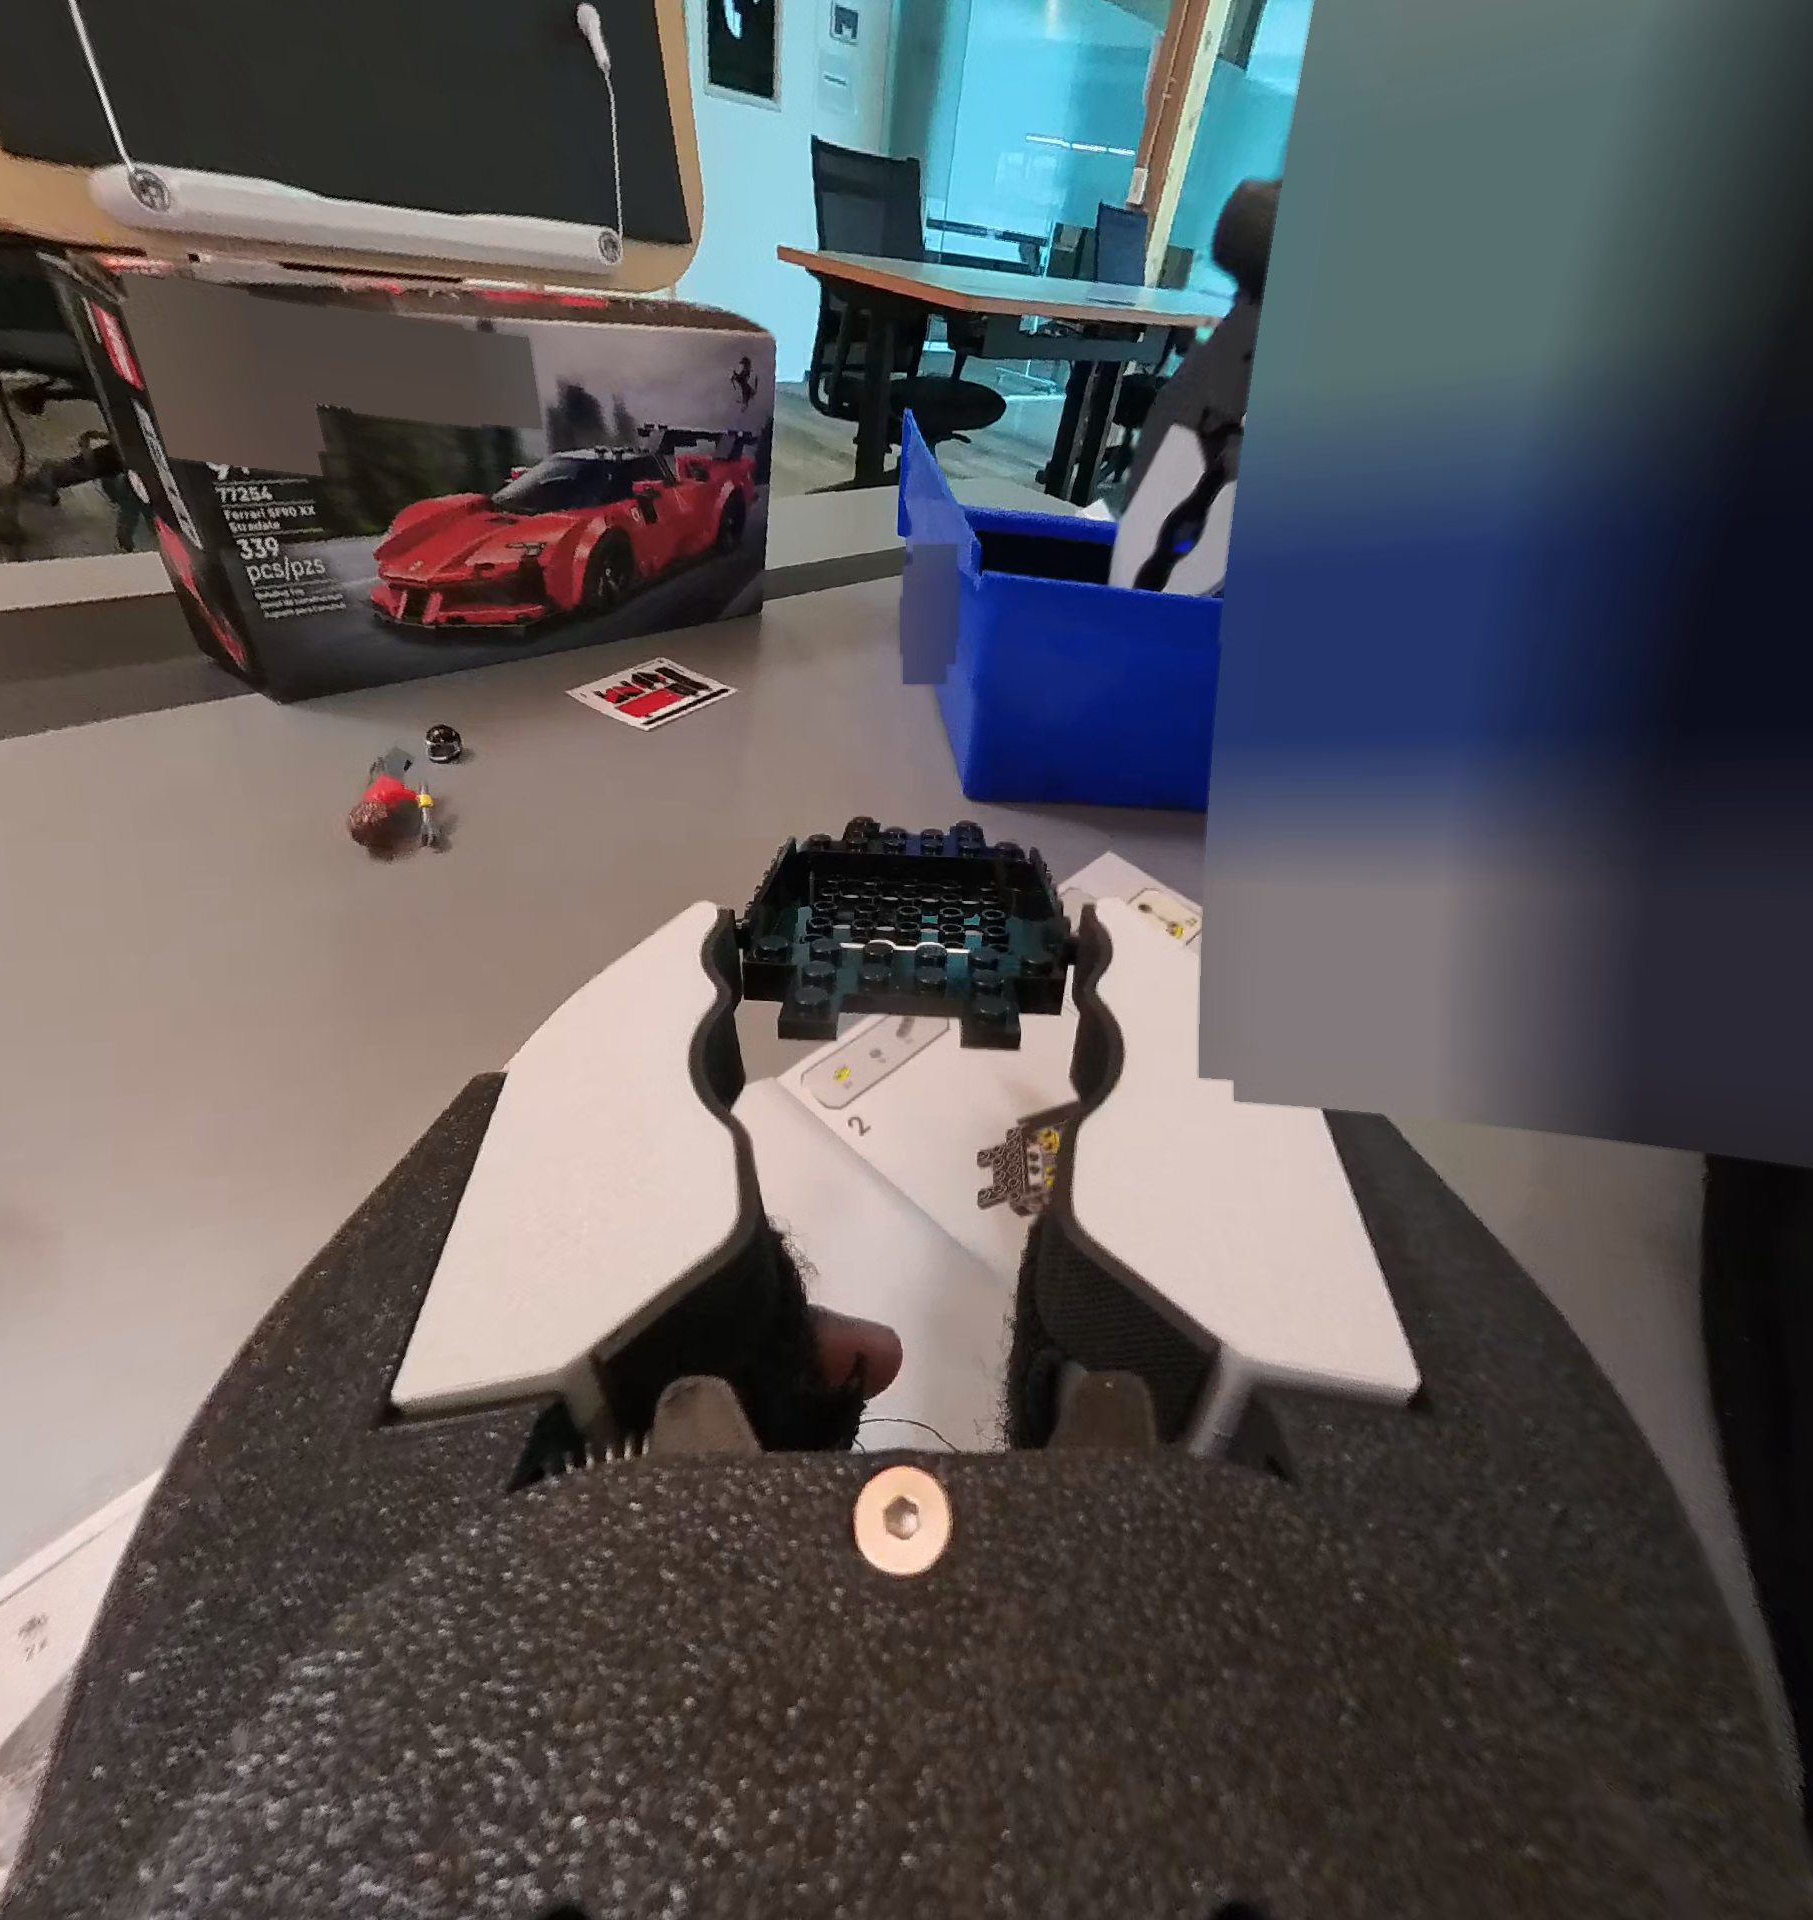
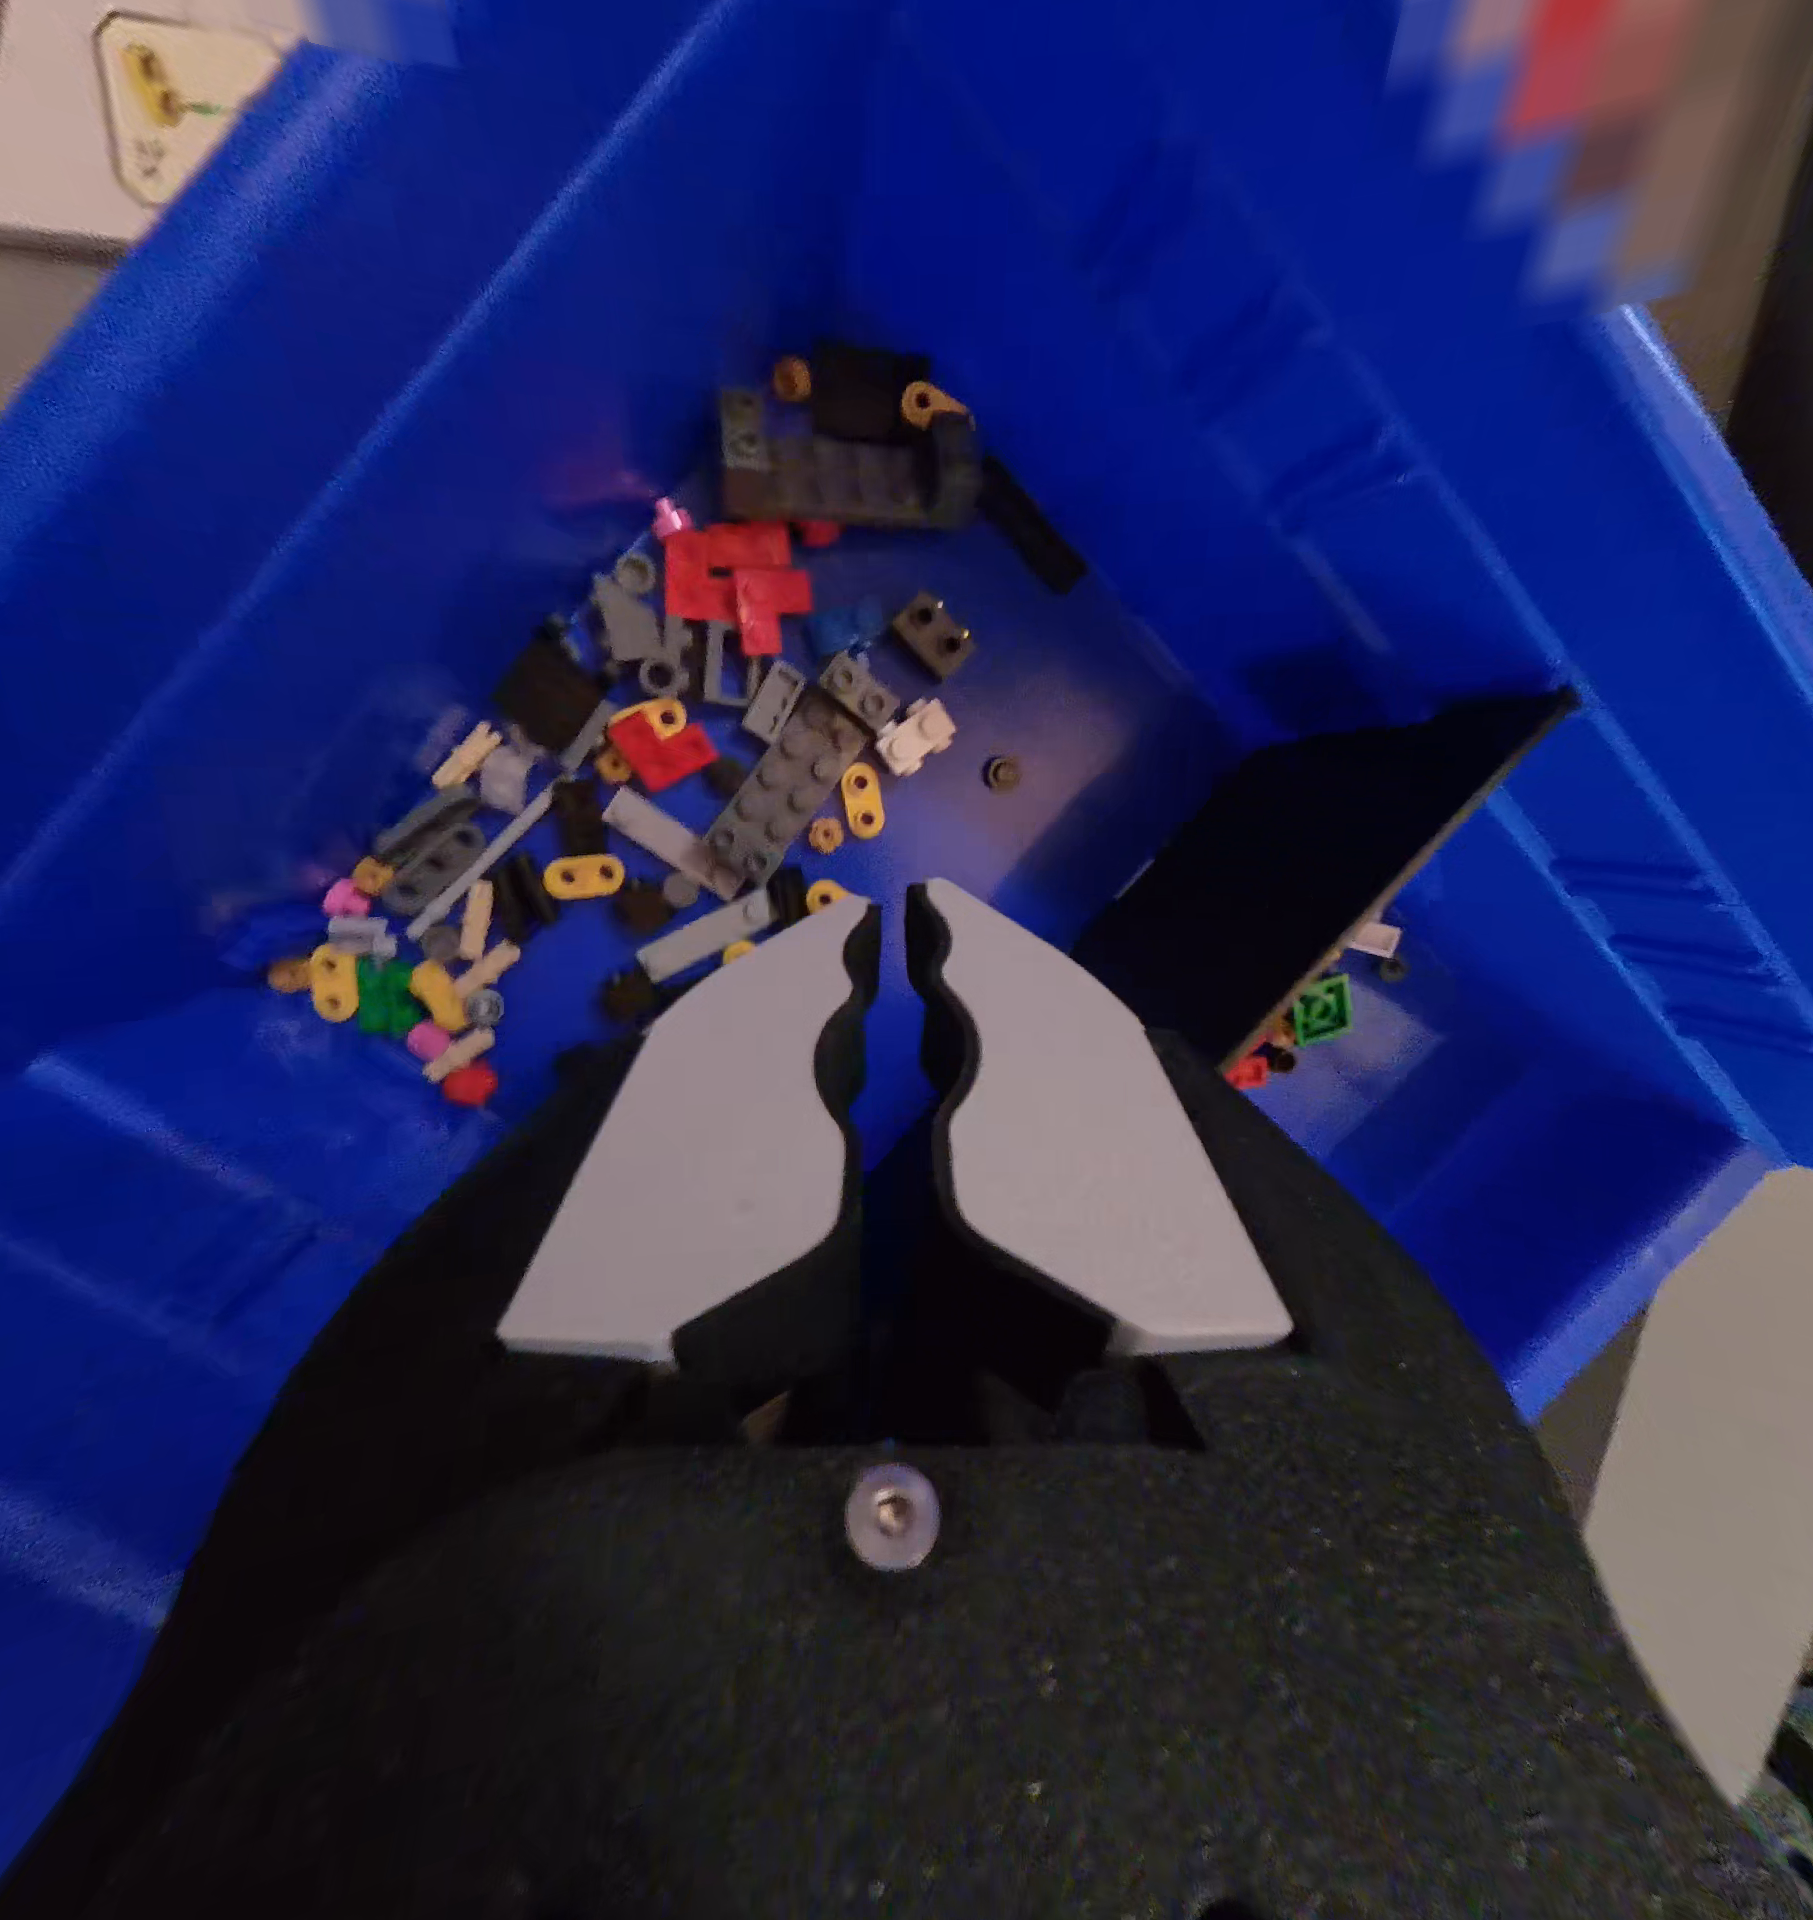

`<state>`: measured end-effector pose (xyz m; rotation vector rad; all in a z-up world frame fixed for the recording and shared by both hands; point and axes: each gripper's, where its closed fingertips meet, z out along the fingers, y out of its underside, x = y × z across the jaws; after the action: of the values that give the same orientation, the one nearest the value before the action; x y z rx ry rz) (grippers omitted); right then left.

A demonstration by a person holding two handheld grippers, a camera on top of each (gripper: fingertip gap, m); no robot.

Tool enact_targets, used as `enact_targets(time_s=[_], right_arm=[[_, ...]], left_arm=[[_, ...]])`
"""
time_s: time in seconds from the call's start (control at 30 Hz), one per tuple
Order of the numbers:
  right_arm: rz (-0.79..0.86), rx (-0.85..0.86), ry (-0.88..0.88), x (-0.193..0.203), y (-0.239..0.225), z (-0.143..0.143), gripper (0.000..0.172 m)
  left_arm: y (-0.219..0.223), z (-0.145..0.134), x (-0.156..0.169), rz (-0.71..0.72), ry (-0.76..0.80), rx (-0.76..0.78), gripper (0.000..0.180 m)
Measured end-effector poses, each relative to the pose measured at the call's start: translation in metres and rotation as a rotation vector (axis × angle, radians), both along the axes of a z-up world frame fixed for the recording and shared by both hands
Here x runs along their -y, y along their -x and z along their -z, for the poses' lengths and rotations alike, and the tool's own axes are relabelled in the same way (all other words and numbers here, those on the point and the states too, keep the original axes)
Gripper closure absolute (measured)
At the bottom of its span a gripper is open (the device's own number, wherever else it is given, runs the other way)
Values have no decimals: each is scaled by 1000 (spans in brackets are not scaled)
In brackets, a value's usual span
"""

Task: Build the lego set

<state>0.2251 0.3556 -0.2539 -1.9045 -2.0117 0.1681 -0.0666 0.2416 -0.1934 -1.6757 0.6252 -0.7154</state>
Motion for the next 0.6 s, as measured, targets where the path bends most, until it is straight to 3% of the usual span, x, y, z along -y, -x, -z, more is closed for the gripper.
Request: enact_targets(time_s=[0.17, 0.6], right_arm=[[40, 100, 11, -5, 2, 21, 161], [42, 247, 43, 5, 3, 38, 161]], left_arm=[[-2, 7, 2, 10, 13, -30, 120], [16, 8, 8, -27, 2, 15, 120]])
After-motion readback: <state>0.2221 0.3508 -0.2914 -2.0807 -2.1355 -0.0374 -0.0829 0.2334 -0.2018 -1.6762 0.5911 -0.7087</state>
